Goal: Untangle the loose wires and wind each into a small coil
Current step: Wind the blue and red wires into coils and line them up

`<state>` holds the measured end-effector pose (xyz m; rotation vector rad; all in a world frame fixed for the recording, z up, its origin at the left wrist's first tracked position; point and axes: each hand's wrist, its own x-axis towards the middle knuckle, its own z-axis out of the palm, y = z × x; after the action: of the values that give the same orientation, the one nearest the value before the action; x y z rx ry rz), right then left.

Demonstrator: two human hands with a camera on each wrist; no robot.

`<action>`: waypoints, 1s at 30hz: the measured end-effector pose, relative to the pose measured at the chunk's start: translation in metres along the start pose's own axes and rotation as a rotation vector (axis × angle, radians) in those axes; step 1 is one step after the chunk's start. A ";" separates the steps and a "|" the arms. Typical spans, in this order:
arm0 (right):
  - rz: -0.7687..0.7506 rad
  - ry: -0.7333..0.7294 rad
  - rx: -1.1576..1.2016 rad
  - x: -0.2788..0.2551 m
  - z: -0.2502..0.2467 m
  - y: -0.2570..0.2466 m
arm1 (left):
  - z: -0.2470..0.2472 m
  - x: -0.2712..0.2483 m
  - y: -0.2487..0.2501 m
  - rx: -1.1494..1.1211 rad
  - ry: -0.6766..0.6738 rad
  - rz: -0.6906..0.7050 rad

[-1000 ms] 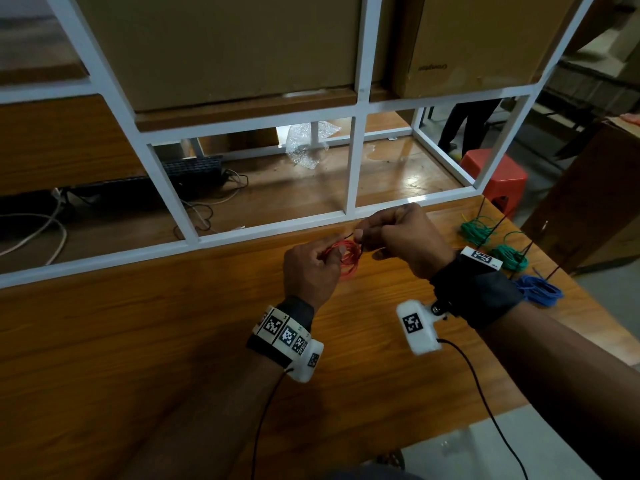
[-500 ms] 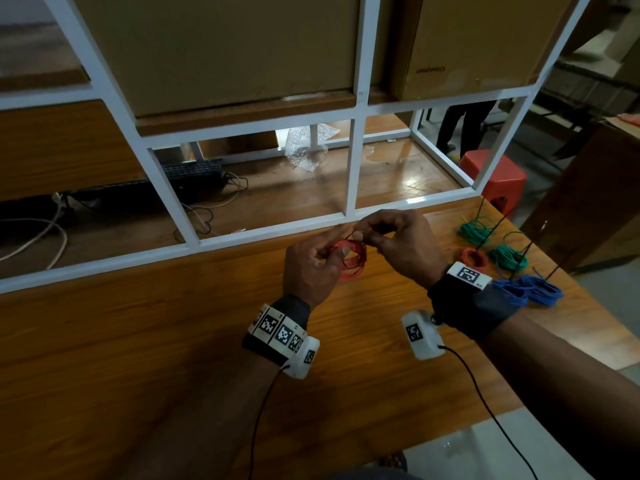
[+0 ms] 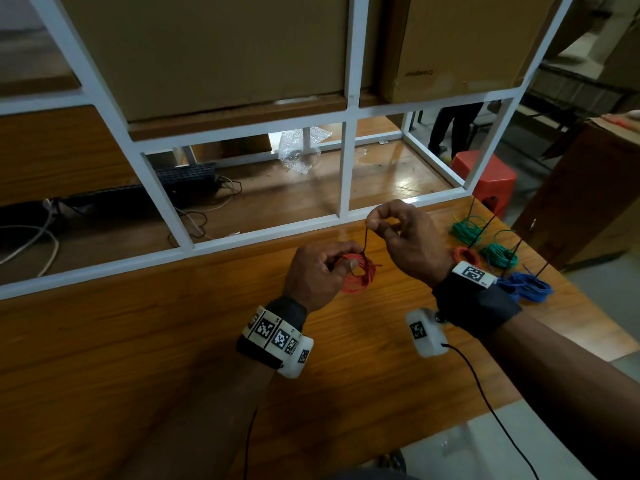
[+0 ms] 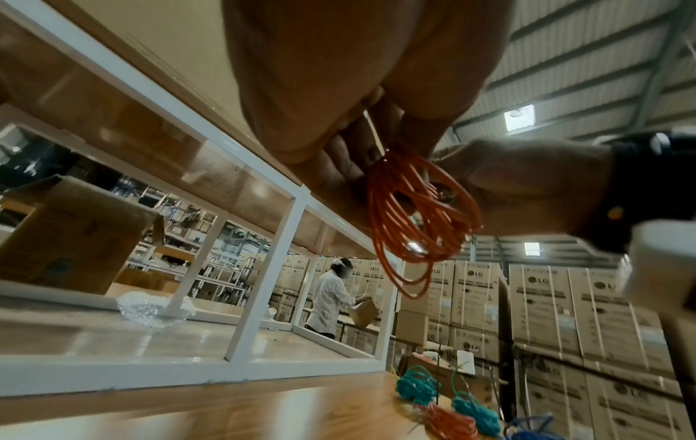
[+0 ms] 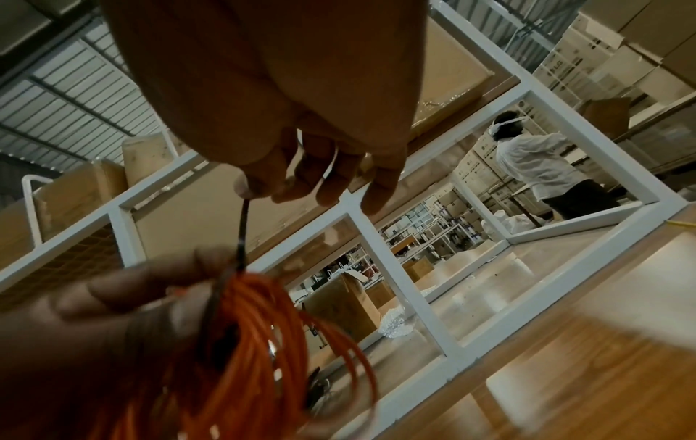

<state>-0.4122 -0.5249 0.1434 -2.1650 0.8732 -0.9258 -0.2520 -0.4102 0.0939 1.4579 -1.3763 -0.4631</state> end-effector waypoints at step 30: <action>0.597 0.084 0.595 -0.004 0.018 0.018 | 0.025 -0.013 0.012 0.171 -0.332 -0.149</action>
<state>-0.4061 -0.5276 0.1182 -1.2657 1.0408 -0.8283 -0.2825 -0.4064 0.0894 1.6853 -1.6042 -0.7236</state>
